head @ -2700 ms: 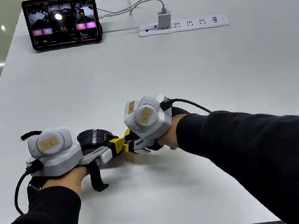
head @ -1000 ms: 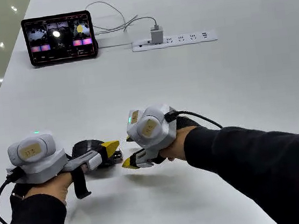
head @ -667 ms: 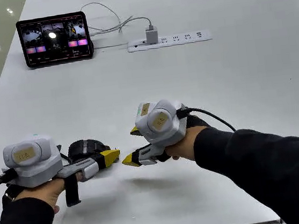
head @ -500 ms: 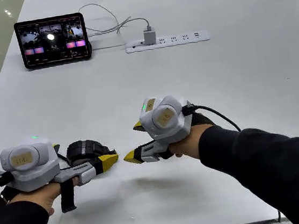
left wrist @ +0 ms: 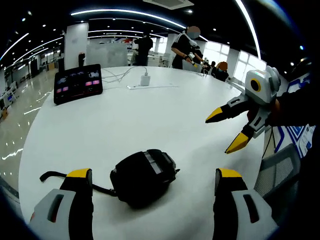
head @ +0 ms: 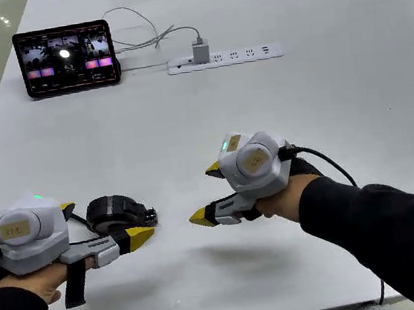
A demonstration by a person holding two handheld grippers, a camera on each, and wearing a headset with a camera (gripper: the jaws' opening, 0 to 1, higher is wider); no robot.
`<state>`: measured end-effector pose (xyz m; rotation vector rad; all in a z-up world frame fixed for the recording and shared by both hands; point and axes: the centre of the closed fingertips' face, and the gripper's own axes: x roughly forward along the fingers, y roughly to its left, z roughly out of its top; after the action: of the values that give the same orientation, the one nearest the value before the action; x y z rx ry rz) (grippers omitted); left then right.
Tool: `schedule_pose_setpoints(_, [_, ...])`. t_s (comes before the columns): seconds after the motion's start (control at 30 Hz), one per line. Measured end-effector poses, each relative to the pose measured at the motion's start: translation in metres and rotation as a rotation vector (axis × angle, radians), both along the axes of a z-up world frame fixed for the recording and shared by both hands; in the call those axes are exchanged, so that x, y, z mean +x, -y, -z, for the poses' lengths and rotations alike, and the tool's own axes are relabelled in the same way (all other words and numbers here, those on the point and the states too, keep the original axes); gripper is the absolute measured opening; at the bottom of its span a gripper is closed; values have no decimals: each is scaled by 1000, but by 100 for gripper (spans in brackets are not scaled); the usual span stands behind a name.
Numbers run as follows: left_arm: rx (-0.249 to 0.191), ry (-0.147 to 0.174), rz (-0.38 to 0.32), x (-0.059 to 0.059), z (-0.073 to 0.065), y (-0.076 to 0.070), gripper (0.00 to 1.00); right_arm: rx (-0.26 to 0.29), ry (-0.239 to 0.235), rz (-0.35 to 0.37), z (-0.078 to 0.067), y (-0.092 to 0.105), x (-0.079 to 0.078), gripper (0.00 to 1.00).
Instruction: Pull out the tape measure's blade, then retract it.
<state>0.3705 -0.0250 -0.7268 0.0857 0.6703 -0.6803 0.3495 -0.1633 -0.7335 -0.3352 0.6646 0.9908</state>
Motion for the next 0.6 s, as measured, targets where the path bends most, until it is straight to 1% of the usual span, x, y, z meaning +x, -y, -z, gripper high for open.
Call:
schedule_pose_setpoints(0.1, [19, -2, 11, -3, 2, -1, 99, 1, -6, 17, 1, 9, -3, 52])
schedule_pose_setpoints(0.23, [20, 8, 28, -6, 0, -4, 99, 6, -11, 35, -1, 20, -8, 53])
schedule_pose_setpoints(0.3, [23, -8, 35, -8, 1, -6, 99, 6, -9, 41, -2, 25, -10, 54])
schedule_pose_setpoints(0.43, [25, -5, 41, -7, 1, -12, 99, 2, -7, 57, -3, 38, -12, 56])
schedule_pose_setpoints(0.5, [24, 3, 42, -6, -1, -15, 99, 2, -6, 72, -3, 46, -13, 56])
schedule_pose_setpoints(0.57, [26, 20, 52, -5, -3, -16, 99, 1, -10, 83, -2, 52, -13, 57])
schedule_pose_setpoints(0.6, [22, 21, 53, -4, -4, -18, 99, 1, -14, 94, -1, 57, -14, 57])
